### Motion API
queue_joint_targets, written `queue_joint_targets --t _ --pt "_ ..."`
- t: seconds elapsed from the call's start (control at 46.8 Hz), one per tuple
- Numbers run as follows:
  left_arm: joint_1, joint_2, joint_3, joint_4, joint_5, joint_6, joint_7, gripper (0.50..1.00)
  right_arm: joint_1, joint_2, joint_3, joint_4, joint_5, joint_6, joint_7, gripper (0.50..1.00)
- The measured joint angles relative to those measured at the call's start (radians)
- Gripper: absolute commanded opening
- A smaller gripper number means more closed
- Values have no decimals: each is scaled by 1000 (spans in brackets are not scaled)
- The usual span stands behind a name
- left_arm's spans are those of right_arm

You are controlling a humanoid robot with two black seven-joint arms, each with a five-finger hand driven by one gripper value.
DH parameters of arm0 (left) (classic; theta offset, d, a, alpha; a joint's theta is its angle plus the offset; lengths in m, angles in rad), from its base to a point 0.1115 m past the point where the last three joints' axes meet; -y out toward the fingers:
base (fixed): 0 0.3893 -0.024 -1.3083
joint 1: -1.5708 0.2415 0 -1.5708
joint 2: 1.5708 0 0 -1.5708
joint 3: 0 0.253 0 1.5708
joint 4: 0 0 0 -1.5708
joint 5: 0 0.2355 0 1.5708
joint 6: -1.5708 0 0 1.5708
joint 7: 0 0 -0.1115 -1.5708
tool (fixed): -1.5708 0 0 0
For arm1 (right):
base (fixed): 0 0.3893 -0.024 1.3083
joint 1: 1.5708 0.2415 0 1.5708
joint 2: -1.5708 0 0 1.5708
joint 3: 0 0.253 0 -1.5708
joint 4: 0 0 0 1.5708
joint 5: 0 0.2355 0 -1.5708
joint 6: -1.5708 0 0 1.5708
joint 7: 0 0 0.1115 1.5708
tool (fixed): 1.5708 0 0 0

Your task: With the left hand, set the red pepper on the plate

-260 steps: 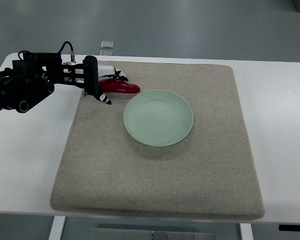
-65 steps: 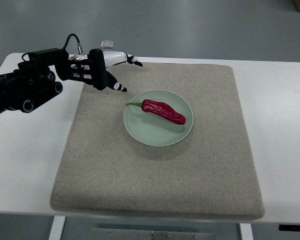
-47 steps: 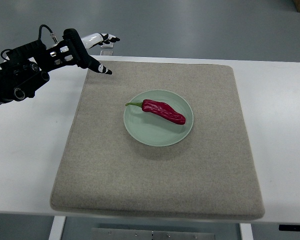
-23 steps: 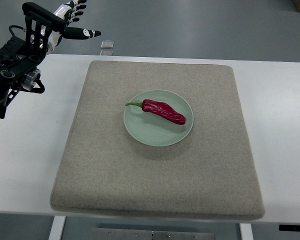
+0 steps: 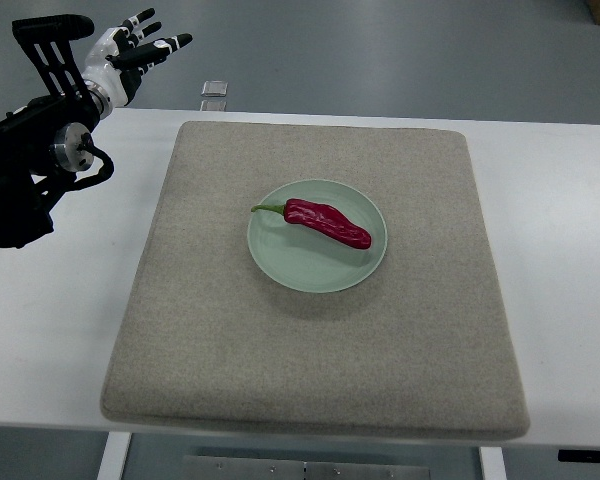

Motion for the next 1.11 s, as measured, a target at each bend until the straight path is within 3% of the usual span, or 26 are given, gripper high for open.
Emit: queue_joint_targets --t 0.15,0.299,1.111 --pt "24 -20 -76 37 -31 -136 -25 958 0 0 0 0 0 0 0 928" --pt "48 -41 -134 55 -34 -215 -33 958 0 0 0 0 0 0 0 928" --pt "73 -46 -176 51 -20 -229 -37 962 0 0 0 0 0 0 0 928"
